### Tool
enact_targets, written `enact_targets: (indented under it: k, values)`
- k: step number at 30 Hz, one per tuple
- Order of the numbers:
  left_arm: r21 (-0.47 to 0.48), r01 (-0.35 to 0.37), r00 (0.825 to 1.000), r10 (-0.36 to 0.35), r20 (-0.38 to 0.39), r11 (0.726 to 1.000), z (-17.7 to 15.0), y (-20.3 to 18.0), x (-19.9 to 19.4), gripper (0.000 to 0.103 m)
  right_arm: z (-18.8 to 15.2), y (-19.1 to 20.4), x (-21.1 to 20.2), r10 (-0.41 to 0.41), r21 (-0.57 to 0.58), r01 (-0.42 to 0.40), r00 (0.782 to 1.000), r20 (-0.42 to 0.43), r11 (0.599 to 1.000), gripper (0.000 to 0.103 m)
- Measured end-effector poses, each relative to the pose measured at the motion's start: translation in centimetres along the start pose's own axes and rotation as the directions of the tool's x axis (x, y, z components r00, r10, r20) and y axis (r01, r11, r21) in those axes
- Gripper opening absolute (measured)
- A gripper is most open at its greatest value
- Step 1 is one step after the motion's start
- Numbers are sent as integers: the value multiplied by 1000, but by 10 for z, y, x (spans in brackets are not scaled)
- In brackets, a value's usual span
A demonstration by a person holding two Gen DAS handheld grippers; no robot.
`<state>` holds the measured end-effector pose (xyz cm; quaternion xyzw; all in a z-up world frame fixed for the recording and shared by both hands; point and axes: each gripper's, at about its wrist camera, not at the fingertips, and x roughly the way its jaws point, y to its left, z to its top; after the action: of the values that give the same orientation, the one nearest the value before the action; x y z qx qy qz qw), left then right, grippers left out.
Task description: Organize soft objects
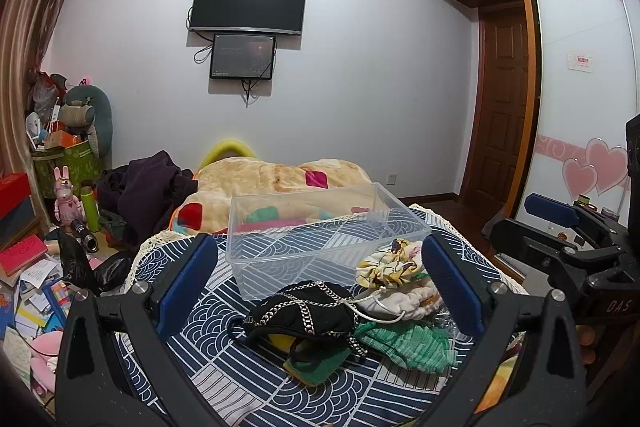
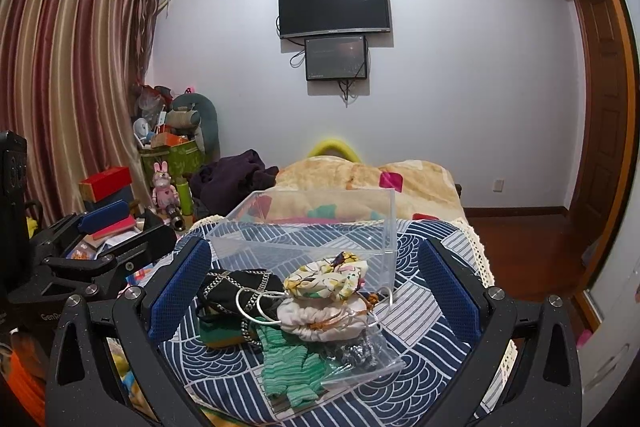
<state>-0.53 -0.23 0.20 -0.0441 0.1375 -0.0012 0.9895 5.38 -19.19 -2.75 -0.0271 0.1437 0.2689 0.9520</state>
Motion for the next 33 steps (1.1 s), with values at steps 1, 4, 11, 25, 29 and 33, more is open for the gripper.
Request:
enact_targets:
  k: [1, 4, 11, 25, 29, 33]
  values:
    - [1, 1, 1000, -1, 0, 1000, 1, 0, 0, 103, 1, 1, 0, 0, 0, 0, 1000, 1, 1000, 103]
    - [0, 1, 1000, -1, 0, 1000, 1, -1, 0, 103, 2, 1, -2, 1, 0, -1, 1000, 3, 1000, 103]
    - [1, 0, 1000, 0, 1, 1000, 1, -1, 0, 103, 3, 0, -4, 2, 2, -2, 1000, 9, 1000, 103]
    - [6, 5, 1000, -5, 8, 1000, 4, -2, -3, 103, 4, -2, -5, 4, 3, -4, 1000, 13, 1000, 103]
    - [8, 8, 1000, -9, 13, 1000, 5, -3, -5, 103, 6, -2, -7, 5, 0, -5, 1000, 20, 1000, 103]
    - [7, 8, 1000, -8, 12, 1000, 4, -2, -5, 103, 5, -2, -7, 5, -1, -4, 1000, 23, 1000, 103]
